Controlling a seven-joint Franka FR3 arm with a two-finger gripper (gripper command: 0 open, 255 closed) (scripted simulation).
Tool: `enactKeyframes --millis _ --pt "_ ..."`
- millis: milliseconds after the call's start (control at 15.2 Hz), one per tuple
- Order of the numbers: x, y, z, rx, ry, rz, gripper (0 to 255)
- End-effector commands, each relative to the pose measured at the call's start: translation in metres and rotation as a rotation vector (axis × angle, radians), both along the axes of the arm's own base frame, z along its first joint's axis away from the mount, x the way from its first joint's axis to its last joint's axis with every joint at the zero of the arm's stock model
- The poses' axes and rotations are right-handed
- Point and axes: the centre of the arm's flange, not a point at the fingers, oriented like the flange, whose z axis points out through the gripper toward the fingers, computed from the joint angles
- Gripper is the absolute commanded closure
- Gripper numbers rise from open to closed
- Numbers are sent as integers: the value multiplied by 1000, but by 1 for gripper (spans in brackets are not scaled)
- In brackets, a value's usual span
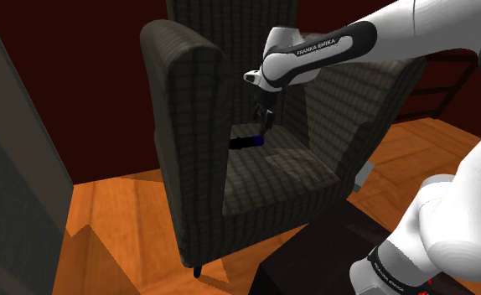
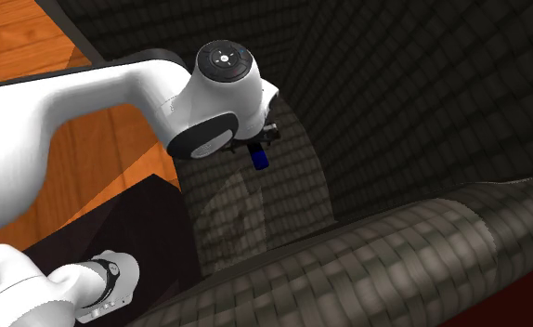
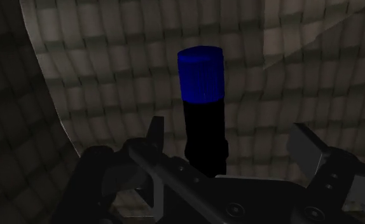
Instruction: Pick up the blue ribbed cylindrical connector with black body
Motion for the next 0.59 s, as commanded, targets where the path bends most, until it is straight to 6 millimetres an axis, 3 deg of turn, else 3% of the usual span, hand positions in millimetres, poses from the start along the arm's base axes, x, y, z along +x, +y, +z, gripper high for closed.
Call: enactKeyframes --millis 0,198,528 --pt "14 13 -18 -1 5 100 0" --pt "28 31 -39 -2 12 210 0" --pt "28 31 -66 -2 12 210 0"
